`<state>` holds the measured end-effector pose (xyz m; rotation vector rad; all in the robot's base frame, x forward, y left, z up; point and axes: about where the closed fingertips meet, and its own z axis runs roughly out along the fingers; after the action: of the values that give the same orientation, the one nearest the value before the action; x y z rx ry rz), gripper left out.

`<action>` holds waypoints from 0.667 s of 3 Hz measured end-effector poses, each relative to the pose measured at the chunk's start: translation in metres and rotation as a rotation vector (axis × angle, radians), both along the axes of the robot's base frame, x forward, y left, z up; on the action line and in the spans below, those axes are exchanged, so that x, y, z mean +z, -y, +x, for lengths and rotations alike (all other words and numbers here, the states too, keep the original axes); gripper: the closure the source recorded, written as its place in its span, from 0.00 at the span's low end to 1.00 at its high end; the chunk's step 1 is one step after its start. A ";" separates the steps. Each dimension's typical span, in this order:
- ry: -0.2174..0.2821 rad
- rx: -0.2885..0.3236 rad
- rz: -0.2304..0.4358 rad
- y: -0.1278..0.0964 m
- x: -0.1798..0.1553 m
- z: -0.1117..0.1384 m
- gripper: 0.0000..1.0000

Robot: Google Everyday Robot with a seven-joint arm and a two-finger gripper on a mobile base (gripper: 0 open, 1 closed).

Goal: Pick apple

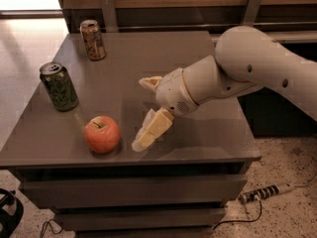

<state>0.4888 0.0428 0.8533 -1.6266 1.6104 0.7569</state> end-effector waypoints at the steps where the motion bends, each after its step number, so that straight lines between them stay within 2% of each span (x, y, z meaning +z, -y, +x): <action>1: -0.016 0.043 0.031 -0.022 -0.011 -0.003 0.00; 2: -0.025 0.091 0.068 -0.041 -0.017 -0.012 0.00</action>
Offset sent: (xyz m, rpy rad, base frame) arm -0.0224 0.0611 -0.0248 0.1182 0.0344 0.1446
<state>0.4768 0.0841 0.8361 -1.6567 1.5192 0.8725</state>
